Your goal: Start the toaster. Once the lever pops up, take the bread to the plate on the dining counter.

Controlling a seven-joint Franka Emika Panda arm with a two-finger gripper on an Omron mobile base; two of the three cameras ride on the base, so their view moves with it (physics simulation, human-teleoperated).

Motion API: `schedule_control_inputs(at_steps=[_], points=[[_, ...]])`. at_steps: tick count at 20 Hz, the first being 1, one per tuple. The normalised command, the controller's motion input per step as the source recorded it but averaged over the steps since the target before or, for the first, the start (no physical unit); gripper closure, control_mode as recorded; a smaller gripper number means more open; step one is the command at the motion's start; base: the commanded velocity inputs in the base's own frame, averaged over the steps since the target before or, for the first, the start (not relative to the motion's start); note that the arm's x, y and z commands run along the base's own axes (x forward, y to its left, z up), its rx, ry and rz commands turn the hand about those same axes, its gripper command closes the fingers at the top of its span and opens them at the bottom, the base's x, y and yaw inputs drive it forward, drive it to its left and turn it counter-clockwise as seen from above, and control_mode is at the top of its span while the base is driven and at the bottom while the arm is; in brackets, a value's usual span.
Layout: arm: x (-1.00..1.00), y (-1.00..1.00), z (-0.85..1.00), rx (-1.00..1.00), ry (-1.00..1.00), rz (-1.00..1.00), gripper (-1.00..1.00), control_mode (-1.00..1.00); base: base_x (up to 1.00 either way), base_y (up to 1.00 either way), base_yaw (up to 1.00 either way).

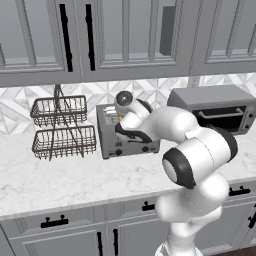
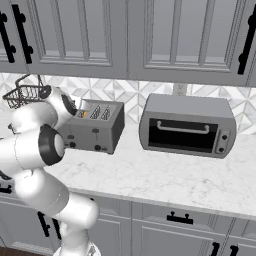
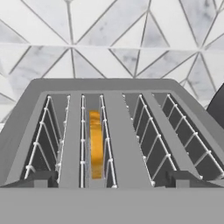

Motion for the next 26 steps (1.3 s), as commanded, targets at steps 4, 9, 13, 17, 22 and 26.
schedule_control_inputs(at_steps=[4, 9, 13, 17, 22, 26], points=[[0.19, 0.00, -0.09, 0.00, 0.01, 0.00, -1.00, -1.00, 0.00, 0.00, 0.00], [0.03, 0.00, -0.14, 0.00, 0.00, 0.00, -1.00, -1.00, 0.00, 0.00, 0.00], [0.03, 0.00, -0.16, 0.00, 0.06, 0.00, -1.00, -1.00, 0.00, 0.00, 0.00], [0.08, 0.00, -0.17, 0.00, 0.06, 0.00, -1.00, -1.00, 0.00, 0.00, 0.00], [0.08, 0.00, -0.04, 0.00, 0.01, 0.00, -1.00, -1.00, 0.00, 0.00, 0.00], [0.01, 0.00, 0.00, 0.00, 0.00, 0.00, -1.00, -1.00, 0.00, 0.00, 0.00]])
